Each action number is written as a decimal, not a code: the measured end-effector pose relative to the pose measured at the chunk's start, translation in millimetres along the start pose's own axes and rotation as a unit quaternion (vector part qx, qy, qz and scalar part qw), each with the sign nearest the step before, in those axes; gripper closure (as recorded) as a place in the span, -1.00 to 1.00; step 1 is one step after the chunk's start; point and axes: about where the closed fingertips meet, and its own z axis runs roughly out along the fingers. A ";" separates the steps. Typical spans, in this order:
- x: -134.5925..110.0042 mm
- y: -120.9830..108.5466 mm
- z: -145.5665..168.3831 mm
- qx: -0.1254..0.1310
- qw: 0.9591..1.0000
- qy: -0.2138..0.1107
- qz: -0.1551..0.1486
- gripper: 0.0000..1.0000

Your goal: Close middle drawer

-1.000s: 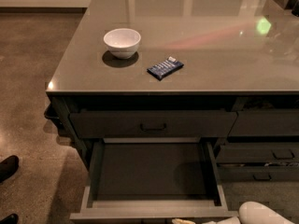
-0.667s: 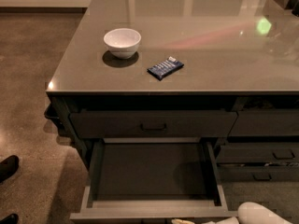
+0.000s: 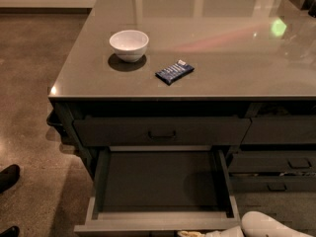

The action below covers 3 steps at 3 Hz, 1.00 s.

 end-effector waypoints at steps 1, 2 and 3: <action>9.8 -23.7 11.3 0.014 0.999 0.025 -0.017 -1.00; 12.7 -60.1 19.8 0.042 0.997 0.043 -0.042 -1.00; 12.7 -60.1 19.8 0.042 0.997 0.043 -0.042 -1.00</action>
Offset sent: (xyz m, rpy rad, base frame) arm 0.0658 0.0079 -0.0423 -0.1200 -0.1584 -0.0345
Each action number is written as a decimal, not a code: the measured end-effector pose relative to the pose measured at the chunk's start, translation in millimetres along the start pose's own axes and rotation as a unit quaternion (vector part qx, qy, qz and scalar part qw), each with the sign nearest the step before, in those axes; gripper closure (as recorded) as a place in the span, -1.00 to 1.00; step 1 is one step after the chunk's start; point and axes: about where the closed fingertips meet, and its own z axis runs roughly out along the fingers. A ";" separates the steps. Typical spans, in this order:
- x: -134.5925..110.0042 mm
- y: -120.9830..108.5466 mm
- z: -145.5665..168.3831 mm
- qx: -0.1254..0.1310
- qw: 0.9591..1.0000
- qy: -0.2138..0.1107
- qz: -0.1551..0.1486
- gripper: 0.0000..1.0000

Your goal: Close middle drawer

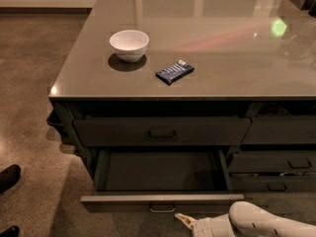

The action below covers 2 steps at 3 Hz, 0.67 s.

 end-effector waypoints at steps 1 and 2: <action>3.1 -17.5 -1.3 0.014 1.000 0.015 -0.004 -1.00; 7.8 -44.8 -3.1 0.027 0.999 0.033 -0.012 -1.00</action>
Offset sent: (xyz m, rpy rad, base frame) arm 0.0812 -0.0161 -0.0129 -0.1173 -0.0925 -0.0345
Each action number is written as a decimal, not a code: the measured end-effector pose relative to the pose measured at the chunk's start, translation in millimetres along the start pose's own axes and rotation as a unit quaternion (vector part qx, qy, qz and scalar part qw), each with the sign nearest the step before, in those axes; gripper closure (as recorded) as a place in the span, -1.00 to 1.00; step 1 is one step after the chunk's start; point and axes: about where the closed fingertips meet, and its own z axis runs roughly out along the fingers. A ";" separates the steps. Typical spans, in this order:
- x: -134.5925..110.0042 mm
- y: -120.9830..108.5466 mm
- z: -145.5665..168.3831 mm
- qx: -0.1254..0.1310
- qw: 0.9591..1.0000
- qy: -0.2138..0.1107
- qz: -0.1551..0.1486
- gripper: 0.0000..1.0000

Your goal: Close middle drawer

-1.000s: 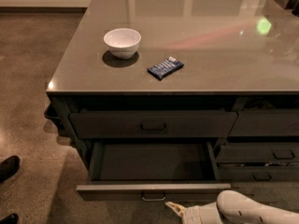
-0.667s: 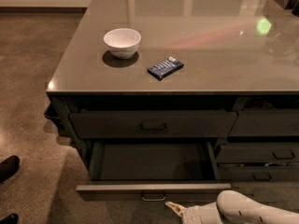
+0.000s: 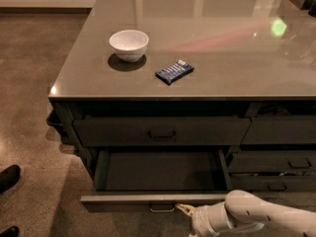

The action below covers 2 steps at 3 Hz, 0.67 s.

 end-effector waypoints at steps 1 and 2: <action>2.6 -20.1 2.0 0.009 1.000 0.010 -0.008 -1.00; 7.3 -39.3 6.1 0.031 0.999 0.009 -0.024 -1.00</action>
Offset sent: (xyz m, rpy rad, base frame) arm 0.0460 -0.0051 -0.0055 -0.0435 -0.0819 -0.0132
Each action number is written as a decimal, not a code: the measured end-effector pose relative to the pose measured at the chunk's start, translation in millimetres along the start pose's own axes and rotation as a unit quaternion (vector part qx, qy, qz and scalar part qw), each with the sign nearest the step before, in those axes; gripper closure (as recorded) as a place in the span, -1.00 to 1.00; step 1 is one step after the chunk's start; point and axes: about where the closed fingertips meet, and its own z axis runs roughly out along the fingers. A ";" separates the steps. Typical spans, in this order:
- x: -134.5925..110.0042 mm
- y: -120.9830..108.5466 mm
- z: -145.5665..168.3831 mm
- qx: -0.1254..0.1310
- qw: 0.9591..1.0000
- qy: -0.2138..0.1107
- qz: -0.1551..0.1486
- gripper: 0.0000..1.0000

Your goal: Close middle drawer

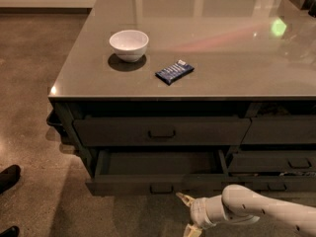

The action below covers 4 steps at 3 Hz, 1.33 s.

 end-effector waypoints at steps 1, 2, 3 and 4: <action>0.0 -0.1 0.0 0.000 1.000 0.000 0.000 -1.00; -0.9 -3.9 0.5 0.003 1.000 0.000 -0.003 -1.00; -8.1 -36.8 -5.8 0.023 0.999 0.017 -0.034 -1.00; -10.4 -47.9 -8.6 0.030 0.998 0.026 -0.044 -1.00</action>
Offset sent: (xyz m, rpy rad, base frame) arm 0.0158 -0.0004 0.0027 -0.0053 -0.0349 -0.0039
